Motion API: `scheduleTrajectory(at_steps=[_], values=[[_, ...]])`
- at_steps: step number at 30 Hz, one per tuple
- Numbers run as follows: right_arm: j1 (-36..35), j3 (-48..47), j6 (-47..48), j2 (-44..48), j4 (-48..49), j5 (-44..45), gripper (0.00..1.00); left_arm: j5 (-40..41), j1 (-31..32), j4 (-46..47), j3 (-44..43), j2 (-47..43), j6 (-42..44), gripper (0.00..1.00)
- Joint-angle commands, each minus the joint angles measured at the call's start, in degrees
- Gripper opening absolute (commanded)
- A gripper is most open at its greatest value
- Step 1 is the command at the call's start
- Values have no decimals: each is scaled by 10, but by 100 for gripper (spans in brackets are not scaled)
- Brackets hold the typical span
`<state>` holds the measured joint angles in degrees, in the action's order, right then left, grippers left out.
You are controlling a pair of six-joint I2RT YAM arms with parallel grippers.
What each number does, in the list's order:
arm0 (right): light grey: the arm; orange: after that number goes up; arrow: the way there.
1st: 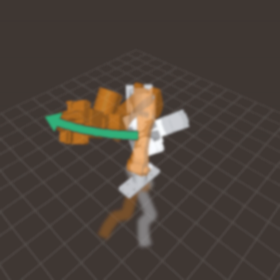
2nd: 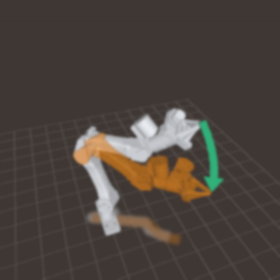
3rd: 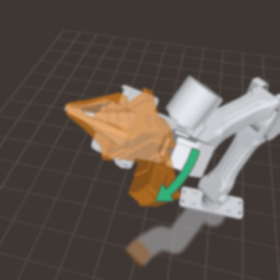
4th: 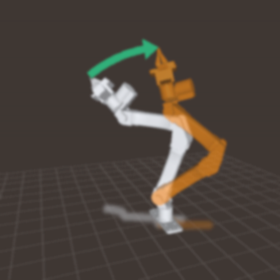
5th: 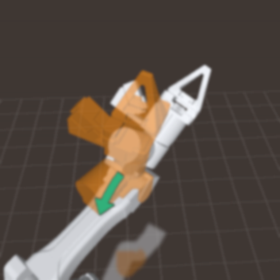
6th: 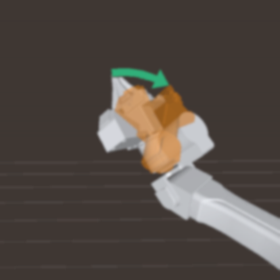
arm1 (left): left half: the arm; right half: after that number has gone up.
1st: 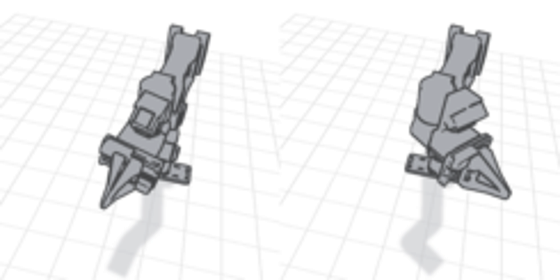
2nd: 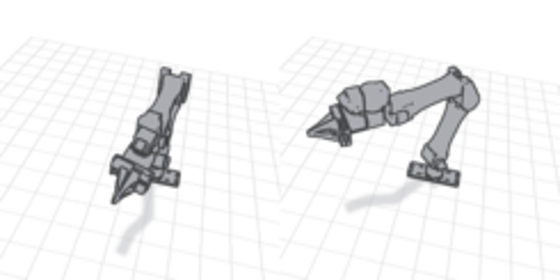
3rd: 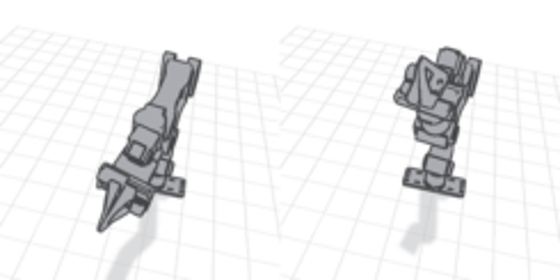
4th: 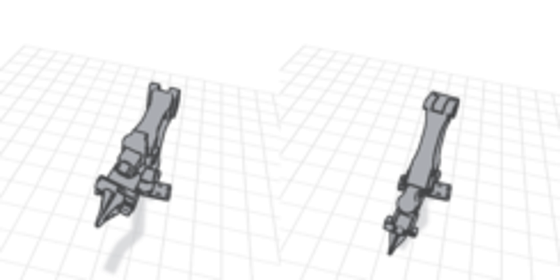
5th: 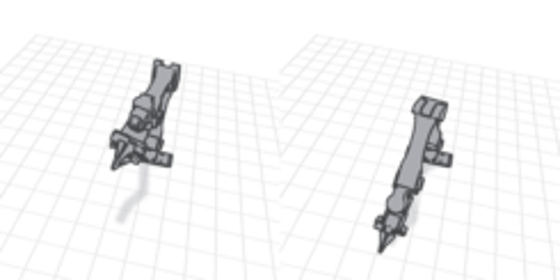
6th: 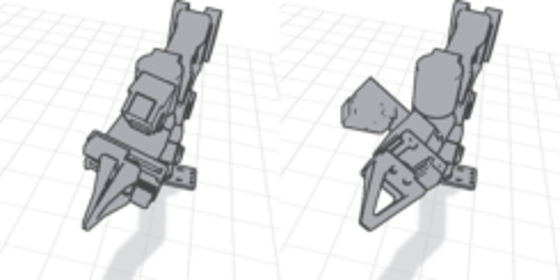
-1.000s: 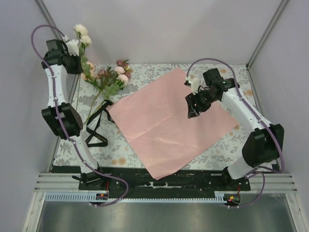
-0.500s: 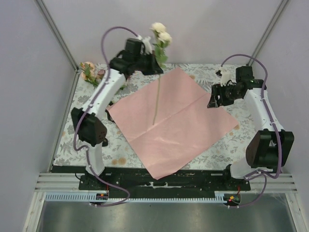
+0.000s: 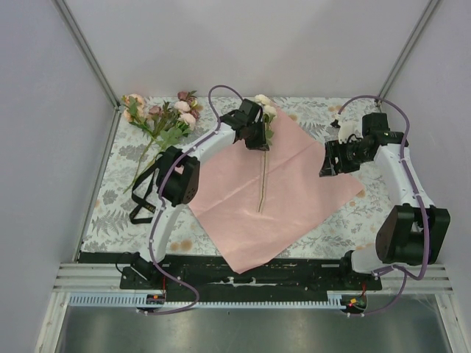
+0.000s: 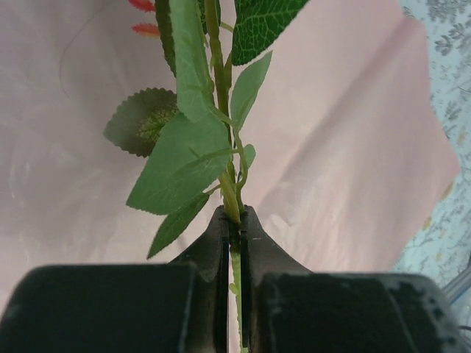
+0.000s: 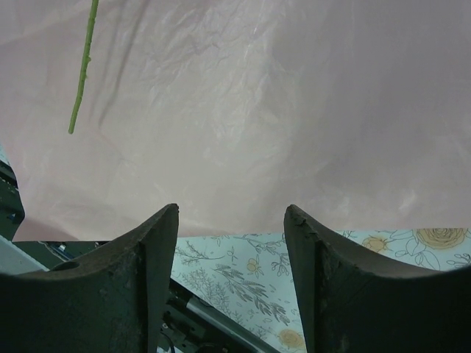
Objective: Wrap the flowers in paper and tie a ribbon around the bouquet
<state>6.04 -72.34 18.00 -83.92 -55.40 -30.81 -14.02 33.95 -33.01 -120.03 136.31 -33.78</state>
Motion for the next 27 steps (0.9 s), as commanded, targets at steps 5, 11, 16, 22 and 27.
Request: scheduleTrajectory(at_steps=[5,11,16,22,27], values=[[7,2,19,-2,-2,-21,67,27,6,56,-60,39,-1,2],[8,-16,20,-15,-6,-24,68,36,1,25,-65,35,18,64],[9,-37,15,-24,-9,-32,69,53,-19,-63,-72,-72,113,85],[8,-39,-8,-23,-2,-58,69,-117,-213,-84,71,-248,333,90],[-1,-19,-45,-23,25,-64,66,-89,-366,-164,88,-240,534,78]])
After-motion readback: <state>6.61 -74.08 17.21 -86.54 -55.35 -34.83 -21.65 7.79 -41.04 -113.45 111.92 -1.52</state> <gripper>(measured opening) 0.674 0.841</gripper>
